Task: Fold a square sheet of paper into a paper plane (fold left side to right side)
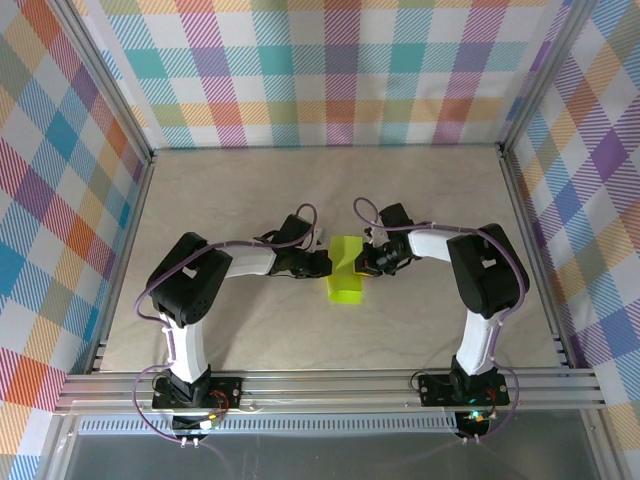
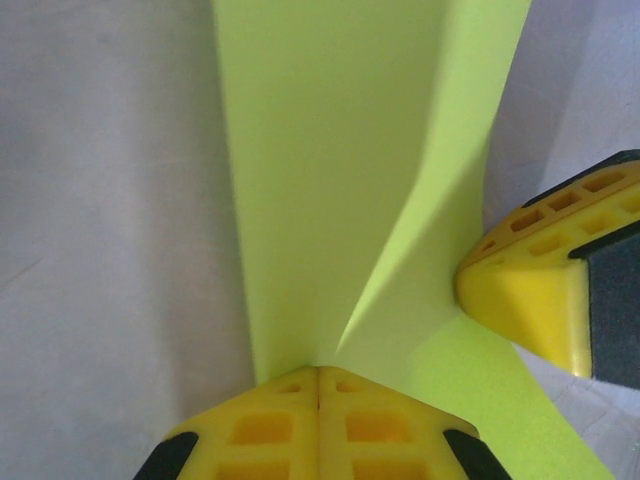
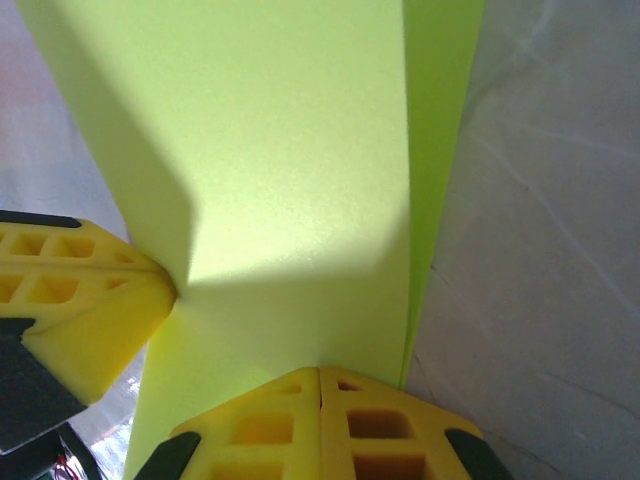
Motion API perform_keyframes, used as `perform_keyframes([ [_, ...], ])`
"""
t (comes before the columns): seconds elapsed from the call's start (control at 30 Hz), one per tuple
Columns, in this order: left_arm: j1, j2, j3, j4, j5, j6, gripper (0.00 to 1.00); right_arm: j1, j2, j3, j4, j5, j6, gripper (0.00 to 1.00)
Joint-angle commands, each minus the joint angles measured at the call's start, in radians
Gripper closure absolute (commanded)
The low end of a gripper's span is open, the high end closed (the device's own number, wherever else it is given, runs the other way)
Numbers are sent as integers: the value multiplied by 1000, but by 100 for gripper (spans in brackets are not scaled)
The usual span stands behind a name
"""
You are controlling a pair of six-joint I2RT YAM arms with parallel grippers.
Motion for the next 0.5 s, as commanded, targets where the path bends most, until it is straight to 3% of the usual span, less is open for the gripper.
perform_keyframes([
  [0.0,40,-42,-42,-86,-34,22,99,-6,63,-29,-106,172,-28,100],
  [0.23,13,-120,-17,-60,21,39,100,-5,54,-30,-84,144,-23,100],
  [0.47,-57,-35,68,-68,15,37,100,-4,52,-33,-81,141,-23,100],
])
